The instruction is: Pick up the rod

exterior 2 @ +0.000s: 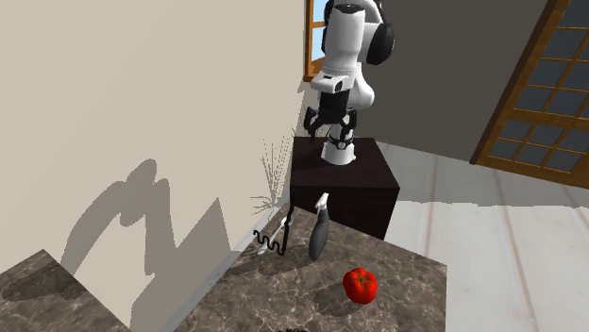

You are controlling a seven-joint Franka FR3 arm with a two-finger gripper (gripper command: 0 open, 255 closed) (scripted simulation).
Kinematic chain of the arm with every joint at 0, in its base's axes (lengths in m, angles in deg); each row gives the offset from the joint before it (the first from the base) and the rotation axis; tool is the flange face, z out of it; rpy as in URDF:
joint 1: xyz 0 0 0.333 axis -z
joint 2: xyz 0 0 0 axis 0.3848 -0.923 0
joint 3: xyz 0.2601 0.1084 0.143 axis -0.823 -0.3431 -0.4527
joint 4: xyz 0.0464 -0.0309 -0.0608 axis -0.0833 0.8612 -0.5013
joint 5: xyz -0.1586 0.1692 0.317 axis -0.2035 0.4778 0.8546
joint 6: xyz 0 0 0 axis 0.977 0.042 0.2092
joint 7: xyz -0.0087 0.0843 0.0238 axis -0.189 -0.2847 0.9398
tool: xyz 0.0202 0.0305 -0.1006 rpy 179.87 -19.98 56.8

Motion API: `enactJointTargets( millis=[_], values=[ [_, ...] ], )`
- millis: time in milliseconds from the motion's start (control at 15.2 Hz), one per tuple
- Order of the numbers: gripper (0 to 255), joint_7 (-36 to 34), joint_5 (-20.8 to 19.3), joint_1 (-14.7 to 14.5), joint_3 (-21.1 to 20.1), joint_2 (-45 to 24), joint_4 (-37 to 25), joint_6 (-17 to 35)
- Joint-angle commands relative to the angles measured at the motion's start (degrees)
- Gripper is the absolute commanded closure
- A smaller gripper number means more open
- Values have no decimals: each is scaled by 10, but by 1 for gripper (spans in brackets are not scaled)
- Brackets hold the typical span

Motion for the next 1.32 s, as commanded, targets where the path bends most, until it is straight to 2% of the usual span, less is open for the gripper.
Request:
enactJointTargets(
  millis=[0,462,858,1254],
  values=[
    [0,25,6,1,12,-43,-29,20],
    [0,111,51,12,40,-192,-160,53],
    [0,178,99,37,44,-328,-308,49],
    [0,180,103,38,41,-340,-278,91]
  ],
)
